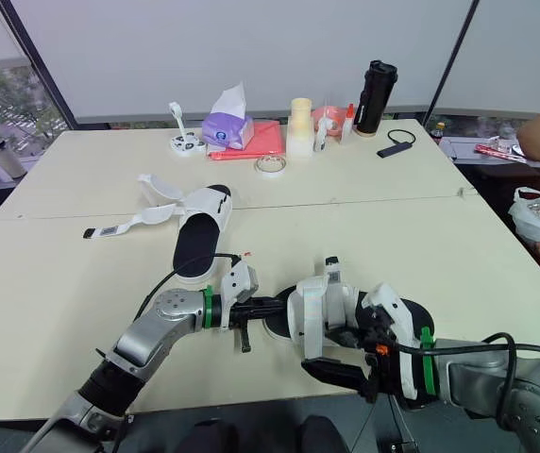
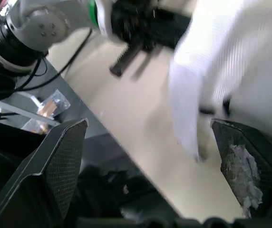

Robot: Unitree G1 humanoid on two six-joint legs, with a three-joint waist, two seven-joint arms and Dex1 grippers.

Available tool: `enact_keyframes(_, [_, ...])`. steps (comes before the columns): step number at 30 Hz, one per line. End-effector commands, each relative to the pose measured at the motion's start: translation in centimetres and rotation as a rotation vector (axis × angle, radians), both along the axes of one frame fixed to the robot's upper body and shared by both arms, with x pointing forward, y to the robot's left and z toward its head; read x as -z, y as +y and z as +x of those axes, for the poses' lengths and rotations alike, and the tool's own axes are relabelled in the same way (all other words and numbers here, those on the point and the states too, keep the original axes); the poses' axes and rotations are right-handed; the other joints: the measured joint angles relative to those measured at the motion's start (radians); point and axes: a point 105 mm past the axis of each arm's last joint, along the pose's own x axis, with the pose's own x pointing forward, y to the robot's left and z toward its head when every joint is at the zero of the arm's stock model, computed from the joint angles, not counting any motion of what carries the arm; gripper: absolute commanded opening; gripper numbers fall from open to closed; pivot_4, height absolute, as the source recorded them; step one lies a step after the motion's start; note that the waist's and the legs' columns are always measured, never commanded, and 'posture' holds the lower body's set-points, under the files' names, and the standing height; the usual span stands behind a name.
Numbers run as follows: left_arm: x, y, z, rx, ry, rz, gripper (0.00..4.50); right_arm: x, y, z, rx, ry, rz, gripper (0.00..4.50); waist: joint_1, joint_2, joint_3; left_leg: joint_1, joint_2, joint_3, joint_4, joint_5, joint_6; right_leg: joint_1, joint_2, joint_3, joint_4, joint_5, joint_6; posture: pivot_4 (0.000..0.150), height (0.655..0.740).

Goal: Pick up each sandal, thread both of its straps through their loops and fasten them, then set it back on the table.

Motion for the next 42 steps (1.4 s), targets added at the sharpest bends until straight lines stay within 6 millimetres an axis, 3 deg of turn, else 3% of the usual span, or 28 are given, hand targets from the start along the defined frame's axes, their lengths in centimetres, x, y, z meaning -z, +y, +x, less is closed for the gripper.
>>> enact_keyframes(1, [5.3,2.4,-1.2,-0.056,0.159,0.163,0.0,0.3,0.8,-0.7,-0.007,-0.005,0.006,4.39,0.0,0.0,0.0,0.0,0.0,0.0,-0.001,0.0,0.0,0.0,0.0,0.0,0.0,0.0,0.0,0.15,0.74])
enact_keyframes(10, [5.2,2.6,-1.1,-0.05,0.155,0.173,0.0,1.3,0.6,0.2,0.035,-0.035,-0.016,4.39,-0.002,0.001,0.0,0.0,0.0,0.0,-0.002,0.0,0.0,-0.001,0.002,0.0,0.0,0.0,0.0,0.15,0.74])
enact_keyframes(22, [5.1,2.8,-0.9,-0.057,0.15,0.175,0.0,1.0,-1.0,1.3,0.103,-0.056,-0.019,4.39,-0.003,0.001,0.0,0.001,0.0,0.0,-0.003,0.0,0.0,-0.001,0.002,0.0,0.0,0.0,0.0,0.15,0.74])
enact_keyframes(35, [5.1,2.9,-0.9,-0.062,0.152,0.18,0.0,0.5,1.8,1.7,0.08,-0.014,0.141,4.39,-0.005,0.0,0.0,0.001,0.0,0.0,-0.003,0.0,0.0,-0.001,0.002,0.0,0.0,0.0,0.0,0.15,0.74])
enact_keyframes(38, [5.2,2.9,-1.0,-0.063,0.152,0.181,0.0,0.5,2.0,1.8,0.086,-0.019,0.144,3.19,-0.005,0.001,-0.001,0.001,0.001,0.0,-0.002,0.0,0.0,-0.001,0.002,0.0,0.0,0.0,0.0,0.15,0.74])
enact_keyframes(42, [5.2,3.0,-1.0,-0.063,0.152,0.183,0.0,0.7,1.7,1.6,0.08,-0.011,0.123,1.04,-0.004,0.001,-0.001,0.001,0.001,0.0,-0.003,0.0,0.0,-0.001,0.002,0.0,0.0,0.0,0.0,0.15,0.74])
